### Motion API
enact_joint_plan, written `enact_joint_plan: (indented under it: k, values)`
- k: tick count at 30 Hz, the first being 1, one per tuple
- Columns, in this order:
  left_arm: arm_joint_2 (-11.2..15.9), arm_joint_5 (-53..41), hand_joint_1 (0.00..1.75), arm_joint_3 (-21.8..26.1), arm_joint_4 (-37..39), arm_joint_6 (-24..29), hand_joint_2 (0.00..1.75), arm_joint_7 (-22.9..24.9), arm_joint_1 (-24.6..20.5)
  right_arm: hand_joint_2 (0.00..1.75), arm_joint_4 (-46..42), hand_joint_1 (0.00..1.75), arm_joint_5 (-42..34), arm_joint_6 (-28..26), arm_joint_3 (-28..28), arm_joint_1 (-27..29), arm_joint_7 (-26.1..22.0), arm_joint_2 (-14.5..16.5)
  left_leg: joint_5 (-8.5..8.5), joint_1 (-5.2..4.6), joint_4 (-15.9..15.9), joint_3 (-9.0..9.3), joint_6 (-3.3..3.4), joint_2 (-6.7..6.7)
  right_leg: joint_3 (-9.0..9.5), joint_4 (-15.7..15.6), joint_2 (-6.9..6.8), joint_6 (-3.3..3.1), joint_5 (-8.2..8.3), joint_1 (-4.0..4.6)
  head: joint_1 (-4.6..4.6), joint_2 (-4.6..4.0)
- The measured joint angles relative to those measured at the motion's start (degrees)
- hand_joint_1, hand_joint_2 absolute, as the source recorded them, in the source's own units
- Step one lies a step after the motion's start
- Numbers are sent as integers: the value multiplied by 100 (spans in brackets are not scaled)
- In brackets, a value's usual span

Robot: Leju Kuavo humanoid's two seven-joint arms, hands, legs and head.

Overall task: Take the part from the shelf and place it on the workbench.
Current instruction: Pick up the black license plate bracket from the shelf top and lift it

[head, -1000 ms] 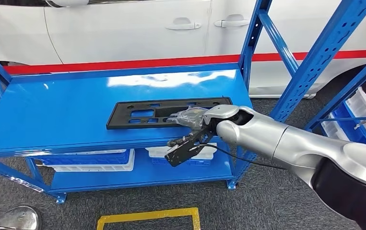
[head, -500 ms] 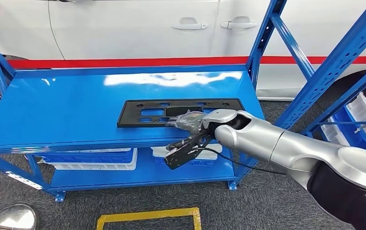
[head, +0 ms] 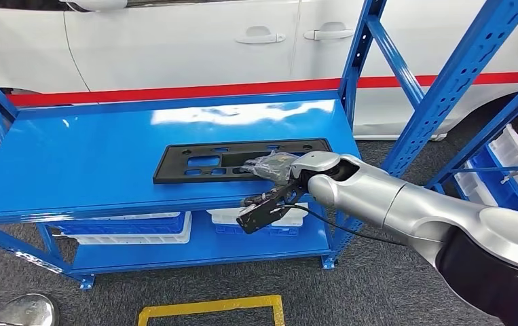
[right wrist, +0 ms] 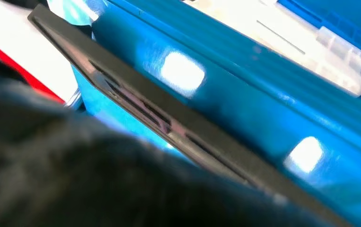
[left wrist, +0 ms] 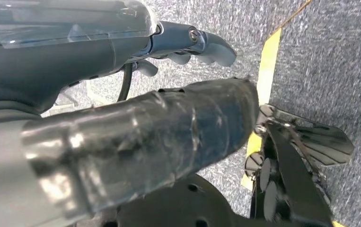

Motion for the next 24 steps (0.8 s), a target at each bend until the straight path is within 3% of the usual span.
enact_joint_plan:
  k: [2, 3, 6, 8, 11, 13, 15, 17, 18, 21, 22, 24]
  values:
    - [0, -2, 0, 16, 0, -1, 0, 1, 1, 0, 52, 0, 16, -4, 1, 16, -11, 10, -28, 6, 293, -141, -26, 2, -5, 17, 1, 8, -7, -2, 1, 0]
    - [1, -2, 0, 24, 0, 0, 0, 1, 1, 0, 72, 0, 16, -5, 0, 19, -12, 12, 110, 9, 128, -60, -31, 3, -6, 35, 2, 17, -17, -6, 1, 1]
    - [4, -7, 0, 33, 0, 2, 0, -2, -1, 0, 114, 0, 25, -7, -3, 14, -12, 17, 558, 10, -892, 453, -6, 1, -33, 142, 8, 89, -84, 3, 2, 1]
    - [4, -13, 0, 35, 0, 3, 0, -7, -4, 0, 134, 0, 32, -7, -11, 11, -16, 18, 579, -7, -1135, 564, 46, -8, -68, 190, 13, 146, -105, 25, 7, 1]
    - [4, -22, 0, 37, 0, 19, 0, -8, -2, 0, 151, 0, 34, -7, -28, 11, -28, 16, 613, -3, -1172, 562, 138, -6, -89, 219, 19, 214, -131, 16, 8, 1]
    - [7, -28, 0, 38, 0, 34, 0, -9, -2, 0, 171, 0, 39, -8, -37, 8, -38, 4, 640, 17, -1204, 568, 193, 1, -223, 527, 24, 273, -343, -6, 11, 1]
    - [10, -33, 0, 41, 0, 41, 0, -10, -4, 0, 194, 0, 50, -9, -39, 24, -51, -7, 643, 14, -1207, 562, 213, 3, -522, 1175, 24, 320, -667, -27, 14, 1]
    - [10, -39, 0, 53, 0, 41, 0, -10, -5, 0, 211, 0, 63, -9, -39, 71, -66, -7, 640, 10, -1206, 564, 219, 0, -732, 1600, 24, 333, -751, -39, 14, 1]
    - [10, -42, 0, 63, 0, 40, 0, -10, -6, 0, 218, 0, 72, -9, -39, 92, -70, -7, 638, 9, -1206, 568, 220, -4, -710, 1535, 24, 322, -639, -40, 14, 1]
    - [2, -45, 0, 84, 0, 35, 0, -10, -5, 0, 230, 0, 99, -9, -53, 100, -77, -7, 625, -4, -1203, 578, 210, -12, -283, 573, 23, 223, -122, -6, 13, 1]
    - [-3, -46, 0, 86, 0, 34, 0, -10, -5, 0, 232, 0, 107, -9, -62, 97, -79, -7, 625, -9, -1202, 571, 193, -10, -177, 331, 21, 190, -55, 17, 11, 1]
    - [-10, -46, 0, 87, 0, 32, 0, -10, -7, 0, 238, 0, 116, -9, -74, 101, -83, -7, 633, -10, -1211, 559, 142, -7, -114, 171, 23, 154, -63, 53, 9, 1]
